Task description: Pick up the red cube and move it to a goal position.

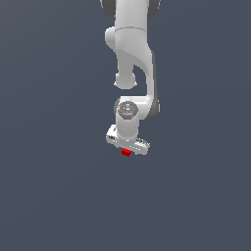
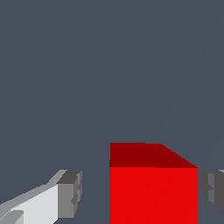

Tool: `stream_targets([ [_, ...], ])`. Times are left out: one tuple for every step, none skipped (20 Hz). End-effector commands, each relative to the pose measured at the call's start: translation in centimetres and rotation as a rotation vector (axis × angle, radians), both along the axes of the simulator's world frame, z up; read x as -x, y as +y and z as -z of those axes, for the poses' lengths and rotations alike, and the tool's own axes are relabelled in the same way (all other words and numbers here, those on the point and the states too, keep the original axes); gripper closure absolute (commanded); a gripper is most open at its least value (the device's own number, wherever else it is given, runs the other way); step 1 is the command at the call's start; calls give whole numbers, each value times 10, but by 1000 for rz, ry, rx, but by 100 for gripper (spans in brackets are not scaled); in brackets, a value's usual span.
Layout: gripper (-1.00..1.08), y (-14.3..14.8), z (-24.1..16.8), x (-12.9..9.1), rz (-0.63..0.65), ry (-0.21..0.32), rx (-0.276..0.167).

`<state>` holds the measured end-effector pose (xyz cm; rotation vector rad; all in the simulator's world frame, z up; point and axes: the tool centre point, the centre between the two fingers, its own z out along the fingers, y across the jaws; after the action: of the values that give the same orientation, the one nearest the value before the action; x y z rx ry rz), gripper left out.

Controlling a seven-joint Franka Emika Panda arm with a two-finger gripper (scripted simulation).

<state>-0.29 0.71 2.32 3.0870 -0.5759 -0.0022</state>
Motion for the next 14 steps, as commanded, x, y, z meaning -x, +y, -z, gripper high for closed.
stream_targets([
  [-92, 1, 5, -1, 14, -2, 0],
  [-92, 1, 6, -1, 16, -2, -1],
  [-92, 1, 6, -1, 16, -2, -1],
  [-92, 1, 5, -2, 15, -2, -1],
  [-92, 1, 4, -2, 13, -2, -1],
  [-92, 1, 4, -2, 11, -2, -1],
  [-92, 1, 3, -2, 11, -2, -1],
  [108, 1, 3, -2, 11, -2, -1],
  [108, 1, 3, -2, 11, -2, -1],
  [108, 1, 3, -2, 11, -2, -1],
  [108, 1, 3, -2, 11, -2, -1],
  [108, 1, 3, -2, 11, -2, -1],
  [108, 1, 3, -2, 11, -2, -1],
  [108, 1, 3, -2, 11, -2, -1],
])
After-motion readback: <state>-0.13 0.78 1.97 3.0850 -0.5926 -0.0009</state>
